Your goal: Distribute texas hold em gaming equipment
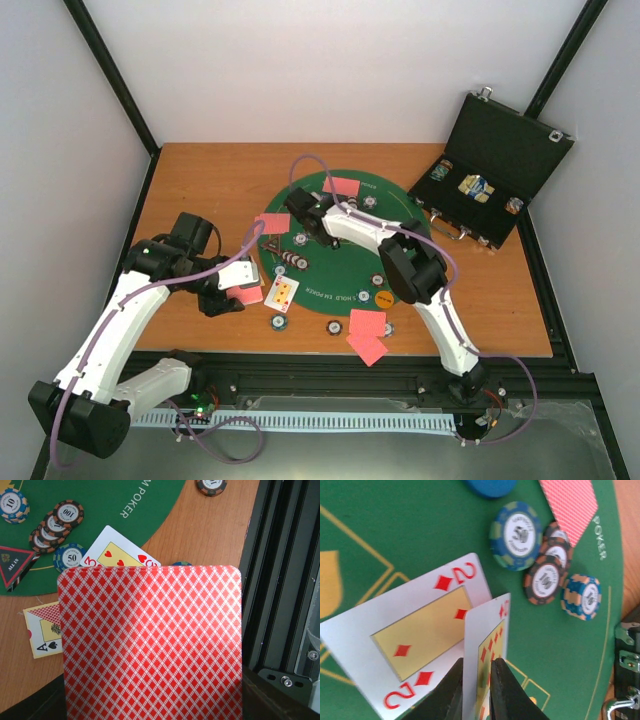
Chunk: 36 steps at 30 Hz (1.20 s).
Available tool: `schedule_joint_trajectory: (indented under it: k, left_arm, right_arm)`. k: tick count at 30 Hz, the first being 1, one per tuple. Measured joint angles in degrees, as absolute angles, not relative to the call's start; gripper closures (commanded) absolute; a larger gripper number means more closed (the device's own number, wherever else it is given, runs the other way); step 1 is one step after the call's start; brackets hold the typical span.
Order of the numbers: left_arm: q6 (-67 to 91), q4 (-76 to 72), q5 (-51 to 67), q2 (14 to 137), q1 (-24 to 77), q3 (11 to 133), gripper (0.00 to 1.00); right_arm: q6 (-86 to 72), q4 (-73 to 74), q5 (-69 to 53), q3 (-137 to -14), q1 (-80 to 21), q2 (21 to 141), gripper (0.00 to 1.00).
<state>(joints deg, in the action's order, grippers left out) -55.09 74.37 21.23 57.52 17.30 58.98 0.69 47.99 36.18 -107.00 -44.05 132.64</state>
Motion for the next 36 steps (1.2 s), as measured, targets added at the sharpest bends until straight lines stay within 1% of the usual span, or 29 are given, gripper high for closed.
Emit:
schedule_joint_trajectory:
  k: [3, 4, 5, 6, 9, 14, 17, 20, 22, 25, 28, 32, 36]
  left_arm:
    - [-55.09, 74.37, 21.26, 57.54, 17.3, 58.98, 0.48]
    - [-55.09, 74.37, 21.26, 57.54, 17.3, 58.98, 0.48]
    - [-55.09, 74.37, 21.28, 57.54, 17.3, 58.98, 0.48]
    - [-55.09, 74.37, 21.28, 57.54, 17.3, 58.98, 0.48]
    - [-55.09, 74.37, 21.26, 57.54, 17.3, 58.98, 0.48]
    - [-55.09, 74.37, 21.28, 57.54, 17.3, 59.0, 0.48]
    - [-55.09, 74.37, 21.3, 57.52, 17.3, 59.0, 0.48]
    - [-55.07, 74.37, 21.39, 57.49, 17.3, 59.0, 0.48]
    - [-55.07, 74.39, 21.47, 57.52, 17.3, 59.05, 0.48]
    - [-55.07, 74.41, 21.65, 57.49, 17.3, 59.42, 0.48]
    - [-55.07, 74.41, 21.67, 57.39, 17.3, 59.64, 0.48]
    - [-55.07, 74.41, 21.67, 57.3, 17.3, 59.64, 0.48]
    - [-55.07, 74.41, 21.67, 57.3, 17.3, 59.64, 0.48]
  right_arm:
    - [0.58, 48.01, 34.54, -107.0, -44.77, 132.92, 0.81]
    - [0.51, 48.03, 33.56, -107.0, -45.06, 132.9, 0.79]
    - [0.36, 47.99, 32.88, -107.0, -45.19, 132.9, 0.75]
    - [0.03, 47.99, 31.79, -107.0, -45.36, 132.9, 0.68]
    - [-0.82, 48.16, 28.03, -107.0, -45.41, 132.77, 0.58]
    - [-2.72, 48.56, 21.91, -106.48, -45.39, 129.93, 0.49]
    - [-5.37, 48.36, 17.91, -104.73, -45.36, 125.49, 0.43]
    - [-10.11, 45.43, 10.59, -99.77, -45.28, 117.1, 0.36]
    - [-14.55, 41.65, 3.7, -94.26, -45.25, 109.73, 0.32]
    - [-22.15, 33.3, -6.9, -84.71, -45.58, 99.33, 0.28]
    - [-29.89, 24.21, -15.73, -76.23, -47.09, 92.95, 0.25]
    - [-37.89, 15.66, -23.55, -69.06, -50.74, 91.77, 0.24]
    - [-43.33, 10.07, -27.83, -64.36, -53.71, 91.79, 0.24]
